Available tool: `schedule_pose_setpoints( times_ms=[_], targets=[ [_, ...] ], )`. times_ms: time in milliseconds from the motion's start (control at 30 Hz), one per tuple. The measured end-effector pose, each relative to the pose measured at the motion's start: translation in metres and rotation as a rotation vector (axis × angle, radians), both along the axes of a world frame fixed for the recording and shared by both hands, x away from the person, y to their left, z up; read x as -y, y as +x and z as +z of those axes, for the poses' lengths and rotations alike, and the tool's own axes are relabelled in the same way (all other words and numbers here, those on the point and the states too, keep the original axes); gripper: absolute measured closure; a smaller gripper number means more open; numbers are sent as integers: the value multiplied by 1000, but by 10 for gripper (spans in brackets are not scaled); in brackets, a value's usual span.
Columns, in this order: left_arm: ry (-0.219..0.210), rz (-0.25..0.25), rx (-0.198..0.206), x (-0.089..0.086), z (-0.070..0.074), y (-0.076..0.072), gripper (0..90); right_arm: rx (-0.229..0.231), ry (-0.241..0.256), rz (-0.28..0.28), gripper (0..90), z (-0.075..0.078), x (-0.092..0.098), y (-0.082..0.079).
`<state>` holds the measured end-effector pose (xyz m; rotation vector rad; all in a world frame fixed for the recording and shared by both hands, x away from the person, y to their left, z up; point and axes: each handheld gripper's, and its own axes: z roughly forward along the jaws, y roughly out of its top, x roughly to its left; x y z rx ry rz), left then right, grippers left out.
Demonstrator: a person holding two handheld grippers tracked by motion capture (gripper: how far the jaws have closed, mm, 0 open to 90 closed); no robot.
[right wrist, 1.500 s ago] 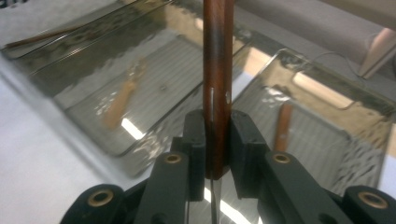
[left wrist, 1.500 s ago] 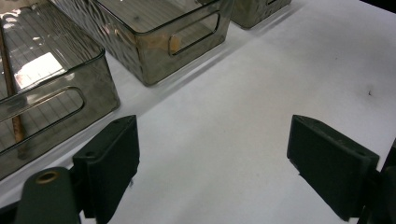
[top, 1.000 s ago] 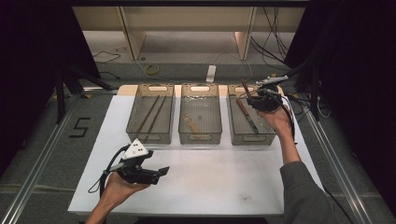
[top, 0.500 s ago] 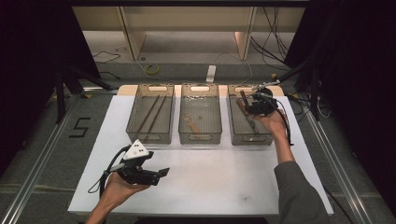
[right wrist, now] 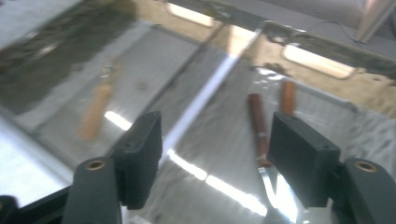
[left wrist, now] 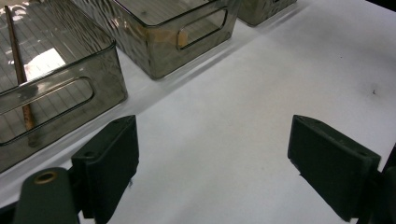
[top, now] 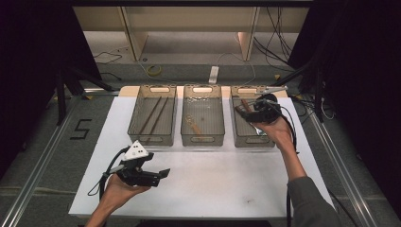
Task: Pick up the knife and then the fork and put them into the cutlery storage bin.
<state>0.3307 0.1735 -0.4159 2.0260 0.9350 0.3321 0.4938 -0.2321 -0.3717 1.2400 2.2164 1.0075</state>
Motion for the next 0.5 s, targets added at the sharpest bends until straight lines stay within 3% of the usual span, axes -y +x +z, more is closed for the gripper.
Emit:
schedule_pose_setpoints(
  times_ms=[233, 400, 500],
  targets=[
    [-60, 14, 5, -6, 3, 0, 161, 52, 100, 104, 312, -3, -11, -46],
    [-80, 20, 5, -7, 3, 1, 161, 89, 148, 151, 299, -11, -14, -83],
    [-85, 23, 5, -7, 2, 1, 161, 100, 212, 167, 295, -18, -12, -102]
  ],
)
